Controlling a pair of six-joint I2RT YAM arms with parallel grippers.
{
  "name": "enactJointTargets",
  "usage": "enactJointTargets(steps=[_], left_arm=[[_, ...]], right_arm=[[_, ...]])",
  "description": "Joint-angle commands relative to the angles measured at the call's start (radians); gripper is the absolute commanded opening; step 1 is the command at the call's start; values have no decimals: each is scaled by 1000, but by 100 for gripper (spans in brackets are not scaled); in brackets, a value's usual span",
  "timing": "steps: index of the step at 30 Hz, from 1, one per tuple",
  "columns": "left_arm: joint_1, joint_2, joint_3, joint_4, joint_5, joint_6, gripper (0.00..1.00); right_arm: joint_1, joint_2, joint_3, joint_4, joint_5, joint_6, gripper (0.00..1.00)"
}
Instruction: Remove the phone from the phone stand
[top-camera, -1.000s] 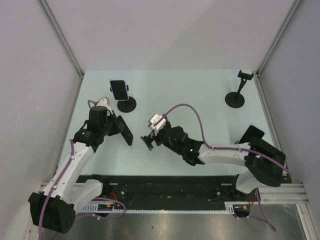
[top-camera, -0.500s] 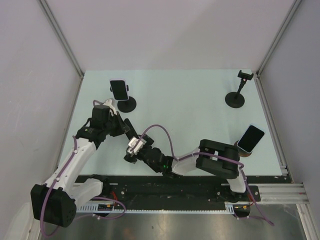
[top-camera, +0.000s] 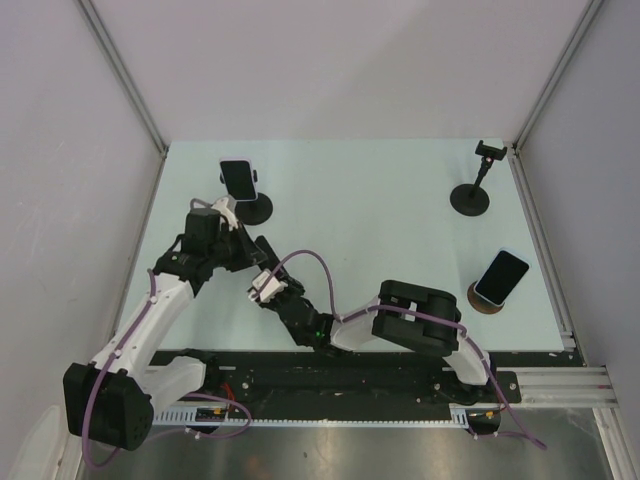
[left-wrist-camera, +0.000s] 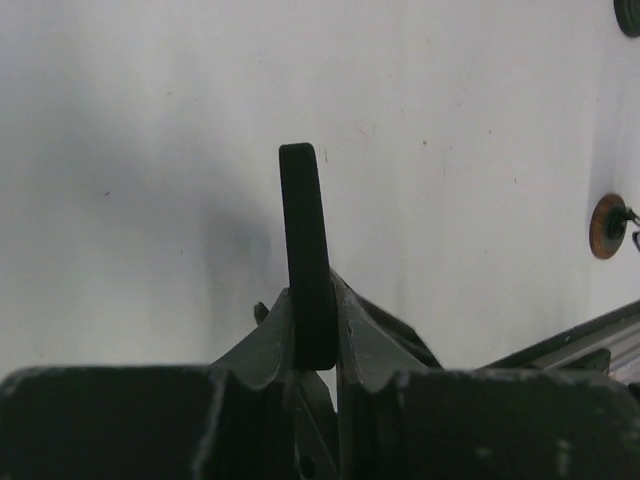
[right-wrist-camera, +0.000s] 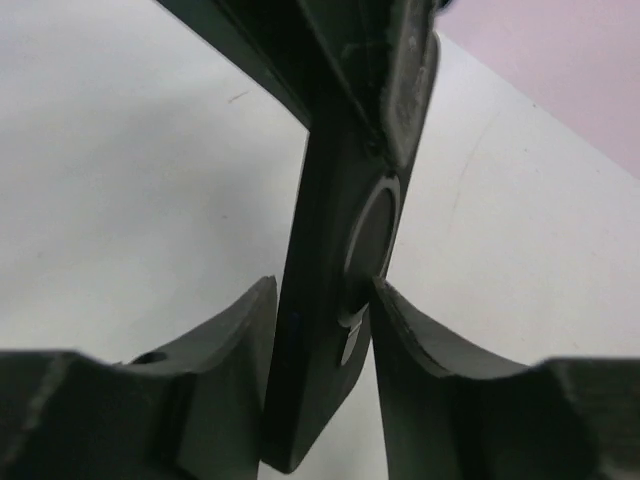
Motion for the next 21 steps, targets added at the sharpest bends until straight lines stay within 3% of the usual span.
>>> enactJointTargets(steps=[1, 2, 4, 5, 7, 8, 10, 14, 17, 21], left_arm=[[7, -17, 29, 72, 60, -11, 4], [7, -18, 31, 70, 63, -8, 9], [7, -20, 32, 75, 80, 3, 16], [7, -20, 32, 78, 92, 3, 26], [7, -21, 34, 90, 120, 4, 37], [7, -23, 40, 92, 122, 9, 47], [7, -39, 55, 90, 102, 18, 55], [7, -108, 127, 93, 39, 53, 88], [7, -185, 155, 95, -62, 93, 95], [7, -280, 120, 118, -137, 170, 98]], right_arm=[[-2, 1, 30, 46, 82, -6, 35], [-4, -2, 29, 43, 89, -8, 23], [-4, -5, 29, 43, 97, -9, 8], [-2, -9, 29, 43, 105, -11, 0], [-7, -15, 23, 43, 108, -17, 0], [-7, -28, 18, 44, 105, -19, 0], [-18, -44, -8, 44, 92, -9, 0], [-51, -109, -68, 35, 43, 9, 0], [-94, -146, -111, 3, 7, 39, 0], [-171, -222, -149, -74, -82, 121, 0]])
